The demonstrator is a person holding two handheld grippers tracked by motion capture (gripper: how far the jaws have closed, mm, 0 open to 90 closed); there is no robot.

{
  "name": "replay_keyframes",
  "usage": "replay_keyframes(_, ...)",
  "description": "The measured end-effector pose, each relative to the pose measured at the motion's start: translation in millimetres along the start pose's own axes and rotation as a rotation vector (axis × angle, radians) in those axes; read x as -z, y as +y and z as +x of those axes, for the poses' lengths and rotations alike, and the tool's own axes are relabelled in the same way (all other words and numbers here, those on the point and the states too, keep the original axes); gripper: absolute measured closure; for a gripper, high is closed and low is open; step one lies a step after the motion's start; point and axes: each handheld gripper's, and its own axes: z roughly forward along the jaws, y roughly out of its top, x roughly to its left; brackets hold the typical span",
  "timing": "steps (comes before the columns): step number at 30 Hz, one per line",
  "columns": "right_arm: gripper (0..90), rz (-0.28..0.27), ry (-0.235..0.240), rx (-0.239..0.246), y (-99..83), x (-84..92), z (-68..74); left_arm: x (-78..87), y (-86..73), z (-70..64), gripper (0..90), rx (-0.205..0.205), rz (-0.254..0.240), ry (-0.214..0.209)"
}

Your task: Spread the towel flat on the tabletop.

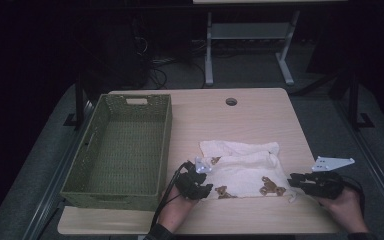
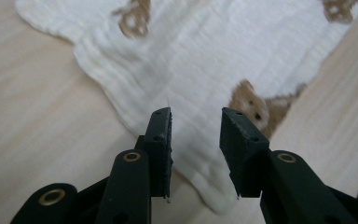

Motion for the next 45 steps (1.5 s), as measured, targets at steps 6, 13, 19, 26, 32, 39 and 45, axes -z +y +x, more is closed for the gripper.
replay_keyframes(6,69.0,-0.010,-0.019,0.008,14.9,-8.7,-8.5,-5.4,14.1,16.8,61.6,0.010,-0.032,0.028)
replay_keyframes(13,69.1,-0.027,-0.036,0.018,34.8,-19.6,-20.9,-12.2,27.1,29.9,61.7,0.029,-0.054,0.065)
replay_keyframes(19,69.1,-0.049,-0.040,0.007,51.2,-25.8,-31.4,-23.5,39.9,38.5,61.8,0.043,-0.061,0.077)
replay_keyframes(26,69.5,-0.059,-0.040,-0.020,66.9,-37.3,-50.2,-37.2,57.5,59.5,61.8,0.069,-0.055,0.131)
replay_keyframes(32,69.5,-0.033,-0.086,-0.045,81.5,-53.5,-76.0,-51.4,68.3,81.3,61.4,0.109,-0.045,0.175)
replay_keyframes(39,69.4,0.039,-0.095,-0.107,78.2,-76.1,-99.7,-70.1,73.0,99.2,58.8,0.134,-0.003,0.213)
replay_keyframes(45,70.2,0.066,-0.076,-0.130,73.4,-86.8,-102.9,-80.9,72.4,103.0,60.7,0.140,0.009,0.200)
